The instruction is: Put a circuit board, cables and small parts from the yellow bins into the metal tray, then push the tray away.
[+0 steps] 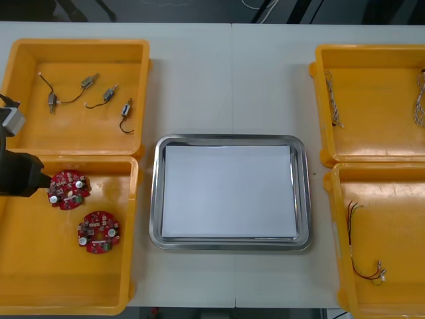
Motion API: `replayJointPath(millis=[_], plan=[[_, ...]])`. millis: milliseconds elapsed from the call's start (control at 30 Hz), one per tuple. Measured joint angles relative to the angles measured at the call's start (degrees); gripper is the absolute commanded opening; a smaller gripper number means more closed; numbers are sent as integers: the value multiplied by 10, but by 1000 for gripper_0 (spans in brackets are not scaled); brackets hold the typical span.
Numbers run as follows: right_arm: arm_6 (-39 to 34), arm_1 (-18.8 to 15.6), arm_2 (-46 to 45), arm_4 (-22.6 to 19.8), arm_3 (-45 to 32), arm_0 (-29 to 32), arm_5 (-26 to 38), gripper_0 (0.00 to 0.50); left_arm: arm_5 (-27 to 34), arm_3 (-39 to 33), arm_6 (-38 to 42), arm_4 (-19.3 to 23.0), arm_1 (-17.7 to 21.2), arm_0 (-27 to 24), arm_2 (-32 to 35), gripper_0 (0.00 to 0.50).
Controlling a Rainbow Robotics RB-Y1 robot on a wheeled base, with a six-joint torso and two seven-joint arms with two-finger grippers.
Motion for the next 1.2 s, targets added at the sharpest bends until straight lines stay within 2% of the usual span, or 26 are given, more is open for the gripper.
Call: replayJointPath(millis=[1200], plan=[[0,0,0,0,0,0,0,500,0,0,0,0,0,0,0,487]])
